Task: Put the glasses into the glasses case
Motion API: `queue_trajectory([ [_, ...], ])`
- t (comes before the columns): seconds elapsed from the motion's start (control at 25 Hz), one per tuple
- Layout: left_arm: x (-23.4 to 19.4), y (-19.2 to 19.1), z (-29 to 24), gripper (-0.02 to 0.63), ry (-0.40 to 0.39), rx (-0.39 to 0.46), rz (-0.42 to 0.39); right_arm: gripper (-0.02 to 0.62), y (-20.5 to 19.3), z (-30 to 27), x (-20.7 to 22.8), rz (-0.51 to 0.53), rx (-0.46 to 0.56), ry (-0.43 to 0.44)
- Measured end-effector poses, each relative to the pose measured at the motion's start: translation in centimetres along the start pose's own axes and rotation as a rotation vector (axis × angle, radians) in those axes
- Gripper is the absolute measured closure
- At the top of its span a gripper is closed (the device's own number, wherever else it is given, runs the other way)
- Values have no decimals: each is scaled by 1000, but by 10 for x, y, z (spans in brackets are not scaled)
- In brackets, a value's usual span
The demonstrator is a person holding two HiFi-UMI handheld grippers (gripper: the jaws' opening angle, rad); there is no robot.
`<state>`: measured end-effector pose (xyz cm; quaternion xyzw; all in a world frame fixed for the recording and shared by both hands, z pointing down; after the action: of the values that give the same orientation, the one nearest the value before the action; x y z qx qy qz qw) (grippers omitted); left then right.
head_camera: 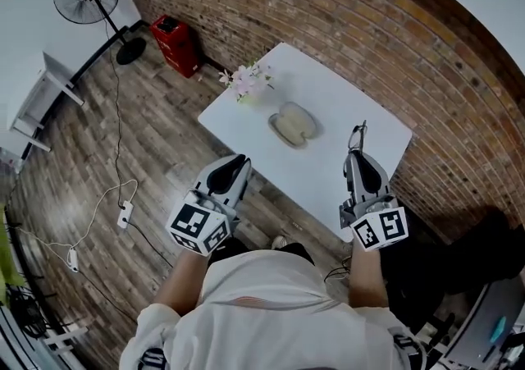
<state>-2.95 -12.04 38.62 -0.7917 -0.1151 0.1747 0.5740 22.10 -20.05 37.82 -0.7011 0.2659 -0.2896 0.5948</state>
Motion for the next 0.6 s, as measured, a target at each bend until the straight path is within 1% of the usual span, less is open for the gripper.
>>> queue_trajectory([
  [0.08,-11,-2,-9,561,2,-17,-1,532,-5,-12,6,-12,-8,0],
  [0.24,-44,6,-32,561,-8,-8,17,532,-7,-43,14,-9,-25,-14],
  [0.32,-59,9,-47,561,-39,-7,9,532,-6,-58,18,-4,-39,-41],
  [0.48,-98,17,-83,561,-138,-13,20,532,1,-89,24,6,-69,-135],
  [0.6,-141,27,-106,561,-183,-29,-16,532,6,-128,15,-22,-72,-170],
])
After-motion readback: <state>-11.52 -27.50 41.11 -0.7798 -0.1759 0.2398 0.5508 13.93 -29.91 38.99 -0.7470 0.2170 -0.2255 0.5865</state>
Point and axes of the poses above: the fingertips, and each gripper's own axes: z backward along the fingers, x to its right, y out of its top, the point moved 4 cm from there along z, backward along the fingers, and after that the axes turned 13 degrees about -x, right-handed, at the moved point
